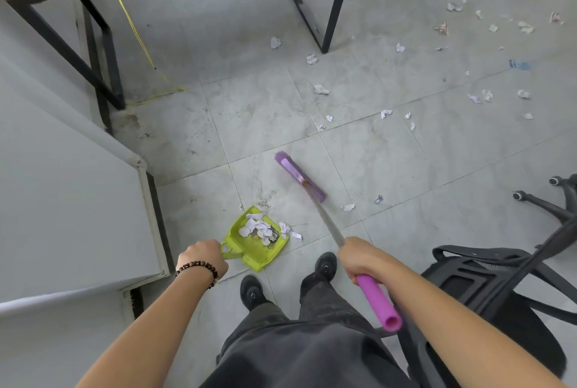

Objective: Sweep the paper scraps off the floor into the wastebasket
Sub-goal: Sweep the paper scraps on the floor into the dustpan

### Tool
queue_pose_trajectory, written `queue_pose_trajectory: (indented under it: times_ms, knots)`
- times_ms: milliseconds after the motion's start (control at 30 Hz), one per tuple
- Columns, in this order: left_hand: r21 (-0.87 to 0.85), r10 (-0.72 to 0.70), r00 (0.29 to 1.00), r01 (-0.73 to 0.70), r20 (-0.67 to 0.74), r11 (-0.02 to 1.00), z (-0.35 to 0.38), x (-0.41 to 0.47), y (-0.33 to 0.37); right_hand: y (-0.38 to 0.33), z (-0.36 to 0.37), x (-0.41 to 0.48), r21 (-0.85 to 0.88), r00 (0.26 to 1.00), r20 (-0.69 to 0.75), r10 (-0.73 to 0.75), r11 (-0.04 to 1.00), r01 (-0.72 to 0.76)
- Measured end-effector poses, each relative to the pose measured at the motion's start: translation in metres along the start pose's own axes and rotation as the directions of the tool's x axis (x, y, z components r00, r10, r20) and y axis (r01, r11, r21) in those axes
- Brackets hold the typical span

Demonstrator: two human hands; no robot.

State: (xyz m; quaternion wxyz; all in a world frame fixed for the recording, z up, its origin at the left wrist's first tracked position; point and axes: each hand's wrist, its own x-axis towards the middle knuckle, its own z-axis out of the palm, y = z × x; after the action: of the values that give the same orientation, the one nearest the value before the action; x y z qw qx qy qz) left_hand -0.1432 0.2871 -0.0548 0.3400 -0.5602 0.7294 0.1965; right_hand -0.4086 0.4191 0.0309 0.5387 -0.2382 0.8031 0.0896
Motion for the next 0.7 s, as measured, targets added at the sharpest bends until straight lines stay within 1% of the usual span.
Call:
queue_pose_trajectory:
  times_ms: [33, 100, 200, 233, 267, 333, 367, 400, 433, 500, 567, 633, 700]
  knots:
    - [-0.001, 0.002, 1.000, -0.002, -0.002, 1.000, -0.001, 0.000, 0.001, -0.009, 0.006, -0.006, -0.018, 1.000, 0.018, -0.002, 1.000, 0.002]
    - [-0.005, 0.002, 1.000, -0.002, -0.001, 1.000, -0.001, 0.000, 0.001, -0.021, 0.020, -0.010, -0.052, 0.994, 0.100, -0.032, 0.998, 0.037]
    - [-0.005, 0.000, 1.000, 0.000, 0.001, 1.000, -0.002, 0.001, -0.004, -0.025, 0.036, -0.008, -0.032, 0.973, 0.219, -0.068, 0.997, 0.077]
    - [-0.007, -0.001, 1.000, 0.001, 0.001, 1.000, -0.001, 0.001, -0.007, -0.022, 0.035, -0.009, 0.058, 0.968, 0.243, -0.060, 0.997, 0.048]
    - [-0.009, -0.002, 1.000, 0.002, 0.002, 1.000, -0.002, 0.002, -0.009, -0.018, 0.030, -0.009, 0.195, 0.965, 0.256, -0.054, 0.981, 0.003]
    - [-0.011, -0.001, 1.000, 0.001, 0.005, 1.000, -0.003, 0.002, -0.010, -0.010, 0.013, -0.003, 0.435, 0.938, 0.346, -0.013, 0.888, -0.148]
    - [-0.011, 0.000, 1.000, 0.000, 0.008, 1.000, -0.004, 0.002, -0.010, -0.006, 0.002, -0.004, 0.519, 0.919, 0.394, 0.002, 0.825, -0.224]
    - [-0.015, 0.000, 1.000, 0.000, 0.012, 1.000, -0.004, 0.002, -0.010, -0.005, -0.007, -0.005, 0.563, 0.906, 0.424, 0.011, 0.780, -0.274]
    - [-0.021, -0.003, 1.000, 0.003, 0.016, 1.000, -0.005, 0.002, -0.010, -0.005, -0.014, -0.007, 0.580, 0.902, 0.431, 0.009, 0.763, -0.286]
    - [-0.024, -0.016, 1.000, 0.016, 0.020, 1.000, -0.006, 0.001, -0.011, -0.009, -0.021, -0.008, 0.574, 0.922, 0.388, -0.019, 0.787, -0.226]
    - [-0.026, -0.027, 0.999, 0.028, 0.025, 0.999, -0.006, -0.001, -0.013, -0.016, -0.021, -0.005, 0.526, 0.953, 0.297, -0.067, 0.844, -0.104]
    - [-0.051, -0.051, 0.998, 0.052, 0.026, 0.997, -0.006, -0.005, -0.018, -0.025, -0.019, 0.002, 0.400, 0.977, 0.179, -0.114, 0.916, 0.033]
    - [-0.098, -0.088, 0.996, 0.090, 0.026, 0.991, -0.004, -0.009, -0.026, -0.038, -0.014, 0.009, 0.221, 0.982, 0.104, -0.160, 0.966, 0.134]
